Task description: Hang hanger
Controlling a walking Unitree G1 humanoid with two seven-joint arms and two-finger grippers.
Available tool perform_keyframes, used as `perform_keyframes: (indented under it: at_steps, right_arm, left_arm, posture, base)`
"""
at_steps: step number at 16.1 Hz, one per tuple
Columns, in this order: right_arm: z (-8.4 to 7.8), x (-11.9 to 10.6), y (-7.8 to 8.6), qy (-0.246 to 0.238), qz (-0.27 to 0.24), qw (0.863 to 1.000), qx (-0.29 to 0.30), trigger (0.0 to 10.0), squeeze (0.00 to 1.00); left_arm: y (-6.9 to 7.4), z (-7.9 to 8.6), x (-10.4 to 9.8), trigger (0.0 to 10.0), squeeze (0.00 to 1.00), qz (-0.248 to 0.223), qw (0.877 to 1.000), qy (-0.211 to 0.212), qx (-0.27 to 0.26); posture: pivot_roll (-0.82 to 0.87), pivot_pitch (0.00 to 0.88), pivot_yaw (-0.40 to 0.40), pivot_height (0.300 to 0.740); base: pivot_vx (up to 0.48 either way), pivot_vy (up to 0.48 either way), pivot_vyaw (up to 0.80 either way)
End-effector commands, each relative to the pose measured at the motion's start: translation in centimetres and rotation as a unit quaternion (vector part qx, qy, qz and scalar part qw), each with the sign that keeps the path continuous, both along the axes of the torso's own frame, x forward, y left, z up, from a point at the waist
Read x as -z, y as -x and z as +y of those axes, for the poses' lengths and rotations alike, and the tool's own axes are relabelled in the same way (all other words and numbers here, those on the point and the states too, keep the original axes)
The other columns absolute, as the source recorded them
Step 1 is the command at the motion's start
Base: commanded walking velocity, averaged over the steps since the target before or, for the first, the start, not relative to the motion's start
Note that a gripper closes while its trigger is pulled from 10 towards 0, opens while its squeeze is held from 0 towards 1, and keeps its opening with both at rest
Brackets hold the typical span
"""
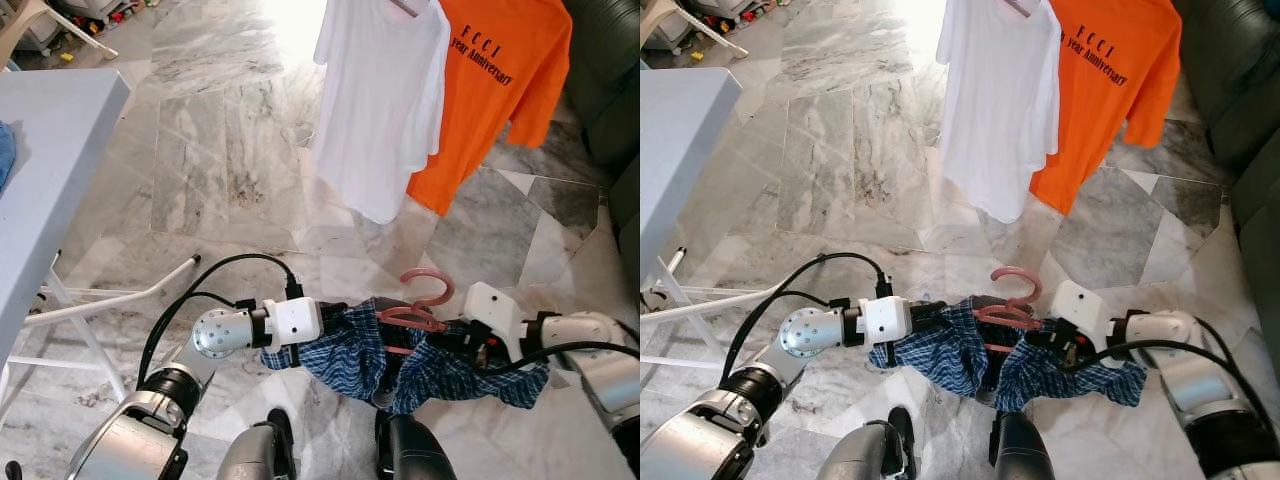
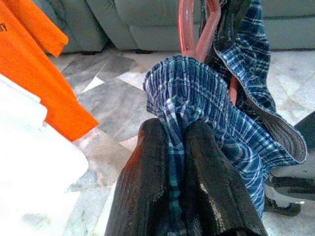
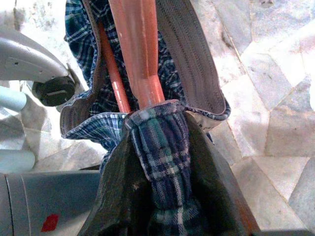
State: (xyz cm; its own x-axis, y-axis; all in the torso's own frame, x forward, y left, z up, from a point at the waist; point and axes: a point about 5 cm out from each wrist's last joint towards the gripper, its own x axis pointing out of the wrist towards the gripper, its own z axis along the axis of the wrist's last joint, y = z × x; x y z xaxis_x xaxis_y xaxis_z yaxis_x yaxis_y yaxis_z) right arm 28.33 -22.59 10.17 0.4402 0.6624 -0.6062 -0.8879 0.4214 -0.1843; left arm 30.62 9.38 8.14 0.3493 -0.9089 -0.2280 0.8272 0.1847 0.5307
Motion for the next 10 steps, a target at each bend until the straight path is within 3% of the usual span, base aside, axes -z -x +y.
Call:
perform_keyframes:
  at_steps: [1,6,7,10]
  right_arm:
    - [0.6,0.5,0.4,-0.020,0.003,1.000,-0.008,0.0,0.00]
    - [0.7,0.7,0.3,-0.030,-0.002,1.000,0.003,0.0,0.00]
    - [0.8,1.0,0.5,-0.031,-0.002,0.999,0.008,0.0,0.00]
    - [0.9,1.5,0.6,-0.025,-0.003,0.999,0.020,0.0,0.00]
  left_arm:
    - [-0.5,0.9,0.1,10.0,1.00,0.009,0.998,0.025,-0.053]
    - [-1.1,1.2,-0.2,10.0,1.00,0.001,0.995,0.035,-0.090]
    - [-1.9,1.8,-0.6,10.0,1.00,-0.005,0.989,0.047,-0.142]
    - [-2.5,2.2,-0.9,10.0,1.00,-0.006,0.981,0.060,-0.182]
  posture:
    - [-0.20,0.255,0.066,0.740]
    - [-0.19,0.254,0.071,0.740]
    - [-0.20,0.256,0.073,0.740]
    - [-0.20,0.256,0.071,0.740]
  base:
    - [0.000,0.000,0.00]
    - [0.000,0.000,0.00]
    - [0.000,0.000,0.00]
    - [0.000,0.000,0.00]
